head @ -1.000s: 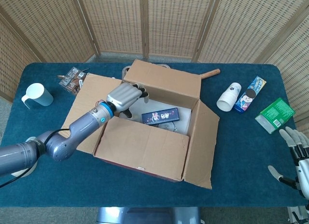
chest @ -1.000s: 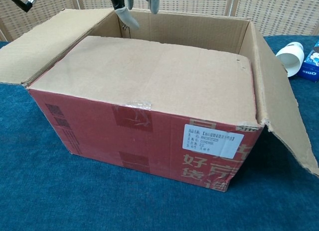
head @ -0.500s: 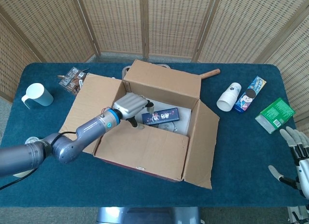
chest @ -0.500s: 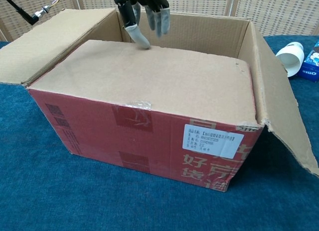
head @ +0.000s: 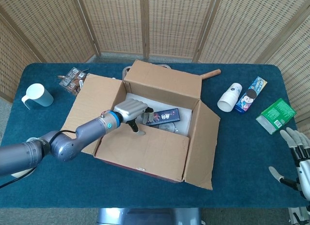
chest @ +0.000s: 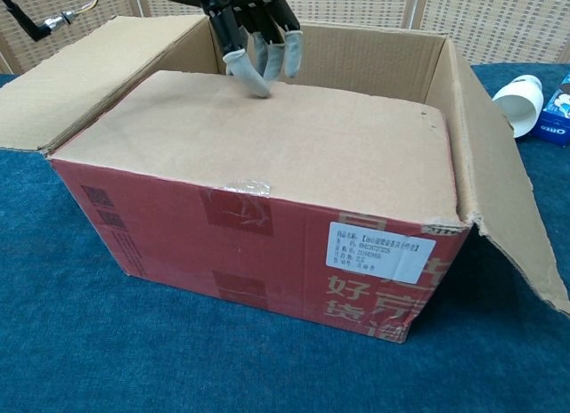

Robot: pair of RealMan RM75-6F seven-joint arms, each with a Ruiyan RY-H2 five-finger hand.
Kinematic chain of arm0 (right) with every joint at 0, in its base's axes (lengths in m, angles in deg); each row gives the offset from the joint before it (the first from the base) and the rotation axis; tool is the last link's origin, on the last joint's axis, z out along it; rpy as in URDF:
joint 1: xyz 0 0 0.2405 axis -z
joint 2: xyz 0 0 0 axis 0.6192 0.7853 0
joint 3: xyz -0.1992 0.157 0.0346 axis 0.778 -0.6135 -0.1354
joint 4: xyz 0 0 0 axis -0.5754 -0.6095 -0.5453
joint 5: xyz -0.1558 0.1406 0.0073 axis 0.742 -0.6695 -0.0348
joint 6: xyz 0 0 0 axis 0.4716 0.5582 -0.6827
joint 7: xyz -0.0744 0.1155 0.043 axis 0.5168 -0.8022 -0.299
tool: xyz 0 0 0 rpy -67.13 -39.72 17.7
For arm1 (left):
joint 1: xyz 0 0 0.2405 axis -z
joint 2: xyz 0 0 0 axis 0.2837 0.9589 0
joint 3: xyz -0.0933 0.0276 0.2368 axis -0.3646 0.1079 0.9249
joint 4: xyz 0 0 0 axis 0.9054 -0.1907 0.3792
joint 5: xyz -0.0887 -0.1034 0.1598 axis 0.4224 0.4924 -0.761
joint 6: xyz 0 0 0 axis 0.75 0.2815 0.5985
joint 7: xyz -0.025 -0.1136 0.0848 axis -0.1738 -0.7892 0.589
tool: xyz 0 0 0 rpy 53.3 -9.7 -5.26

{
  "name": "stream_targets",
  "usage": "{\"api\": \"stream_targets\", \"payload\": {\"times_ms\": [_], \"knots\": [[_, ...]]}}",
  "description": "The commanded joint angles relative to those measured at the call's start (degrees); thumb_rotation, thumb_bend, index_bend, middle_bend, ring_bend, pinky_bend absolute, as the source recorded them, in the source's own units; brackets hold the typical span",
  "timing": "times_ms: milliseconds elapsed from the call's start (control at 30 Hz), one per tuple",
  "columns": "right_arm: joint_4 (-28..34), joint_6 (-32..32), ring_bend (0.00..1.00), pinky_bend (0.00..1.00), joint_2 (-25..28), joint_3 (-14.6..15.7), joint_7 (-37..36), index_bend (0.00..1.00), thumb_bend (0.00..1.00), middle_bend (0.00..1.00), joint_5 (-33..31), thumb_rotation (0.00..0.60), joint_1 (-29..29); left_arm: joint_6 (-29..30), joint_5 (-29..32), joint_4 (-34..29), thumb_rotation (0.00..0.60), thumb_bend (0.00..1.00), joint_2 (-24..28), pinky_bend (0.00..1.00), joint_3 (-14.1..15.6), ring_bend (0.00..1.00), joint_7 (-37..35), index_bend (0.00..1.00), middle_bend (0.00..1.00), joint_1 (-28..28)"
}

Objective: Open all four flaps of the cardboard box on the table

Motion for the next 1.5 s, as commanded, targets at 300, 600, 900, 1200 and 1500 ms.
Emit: {"api": "stream_targets", "payload": {"times_ms": [300,600,900,1200,1500], "knots": [[0.06,0.18,0.00,0.00,-0.05,0.07,0.24,0.00,0.19,0.00,0.30,0.600,0.00,-1.01,0.54,0.35,0.600,0.10,1.55,0.53,2.60,0.42,-3.01,0.40,0.56,1.51],[0.20,0.58,0.00,0.00,0.00,0.25,0.48,0.00,0.19,0.00,0.75,0.600,0.16,-1.33,1.89,-0.30,0.600,0.09,3.17,0.48,5.13,0.44,-4.61,0.40,0.59,3.20],[0.33,0.38,0.00,0.00,-0.28,0.46,1.01,0.00,0.18,0.00,1.25,0.600,0.00,1.82,4.49,-1.05,0.551,0.00,3.51,0.48,6.46,0.43,-6.47,0.51,0.59,3.31],[0.34,0.38,0.00,0.00,-0.36,0.47,1.11,0.00,0.18,0.00,1.26,0.600,-0.06,5.92,8.27,-0.98,0.472,0.00,2.29,0.39,6.56,0.34,-8.09,0.53,0.52,3.60],[0.49,0.49,0.00,0.00,-0.34,0.58,1.15,0.00,0.17,0.00,1.51,0.600,-0.06,8.57,14.02,-1.54,0.472,0.00,1.19,0.38,10.04,0.32,-4.34,0.64,0.51,6.38]]}}
